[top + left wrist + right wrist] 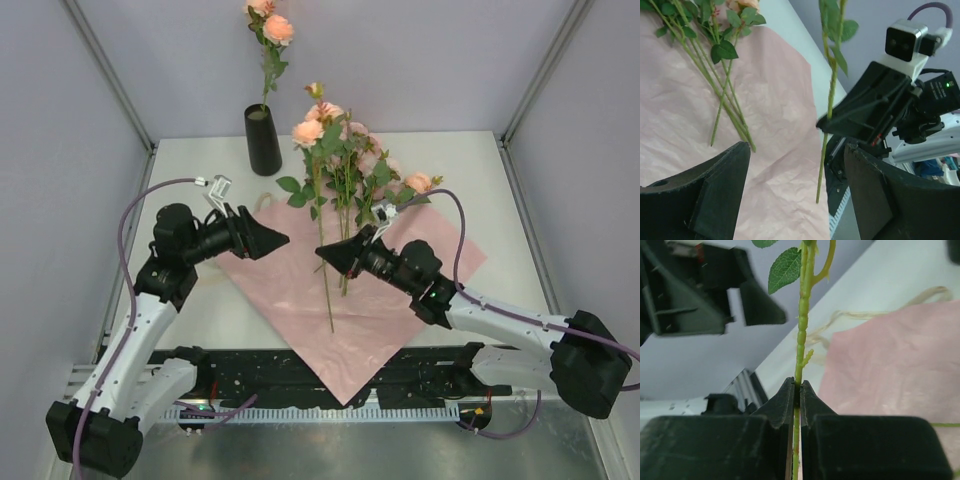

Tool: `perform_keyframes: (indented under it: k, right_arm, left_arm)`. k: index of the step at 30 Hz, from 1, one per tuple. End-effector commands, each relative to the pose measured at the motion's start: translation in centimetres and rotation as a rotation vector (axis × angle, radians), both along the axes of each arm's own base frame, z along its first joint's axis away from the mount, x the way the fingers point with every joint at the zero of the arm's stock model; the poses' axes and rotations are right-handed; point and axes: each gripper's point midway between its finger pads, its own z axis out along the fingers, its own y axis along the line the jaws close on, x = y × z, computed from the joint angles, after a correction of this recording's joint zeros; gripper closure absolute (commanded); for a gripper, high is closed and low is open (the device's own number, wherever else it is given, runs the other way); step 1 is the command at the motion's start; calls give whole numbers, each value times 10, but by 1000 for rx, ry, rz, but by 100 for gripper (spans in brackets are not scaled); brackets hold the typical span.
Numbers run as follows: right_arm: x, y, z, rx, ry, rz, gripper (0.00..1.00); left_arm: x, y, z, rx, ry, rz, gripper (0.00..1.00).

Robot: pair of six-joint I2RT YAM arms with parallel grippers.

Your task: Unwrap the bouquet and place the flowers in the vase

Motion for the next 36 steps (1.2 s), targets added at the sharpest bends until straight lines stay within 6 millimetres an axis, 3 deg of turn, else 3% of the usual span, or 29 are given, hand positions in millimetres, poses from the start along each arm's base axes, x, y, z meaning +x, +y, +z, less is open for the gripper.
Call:
perform_keyframes:
  k: [1, 6, 12, 13, 16, 18, 20, 21, 22, 23, 24, 26, 28, 31, 33, 36]
  right_arm:
    - [-54, 32, 52, 62, -197, 192, 95]
    - [-82, 52, 60, 67, -223, 291, 95]
    - [-92, 63, 58, 60, -223, 324, 94]
    - [-93, 64, 56, 58, -221, 327, 95]
    - [-92, 65, 50, 50, -211, 327, 94]
    - [-90, 66, 44, 32, -196, 321, 95]
    - [-86, 64, 40, 20, -183, 295, 86]
    - [-84, 63, 36, 10, -175, 282, 74]
    - [-79, 59, 33, -1, -161, 246, 67]
    - [-77, 57, 32, -5, -154, 230, 50]
    - [-72, 51, 28, -21, -140, 191, 42]
    - [-66, 41, 24, -45, -126, 134, 12]
    - [-56, 26, 18, -75, -107, 46, 2]
    - [-52, 7, 7, -125, -86, -25, 5]
    - [-48, -12, 11, -127, -86, -98, 5]
    - [-47, -28, 8, -148, -96, -145, 4]
  left_arm:
    - [-7, -20, 47, -110, -117, -124, 21]
    - [-15, -34, 65, -154, -180, -192, 22]
    - [-18, -44, 59, -162, -180, -212, 37]
    - [-17, -45, 58, -166, -178, -215, 42]
    - [-16, -48, 56, -180, -163, -233, 82]
    - [-11, -48, 58, -191, -159, -219, 100]
    - [-6, -48, 59, -192, -160, -200, 100]
    - [-4, -48, 60, -189, -167, -191, 100]
    - [-1, -47, 61, -179, -179, -177, 100]
    - [4, -46, 61, -160, -185, -156, 100]
    - [10, -43, 62, -130, -200, -127, 100]
    - [24, -36, 64, -58, -247, -57, 100]
    - [40, -26, 71, 5, -286, 36, 100]
    - [69, -1, 84, 119, -374, 218, 100]
    - [94, 25, 97, 200, -452, 391, 100]
    - [127, 59, 127, 247, -568, 629, 100]
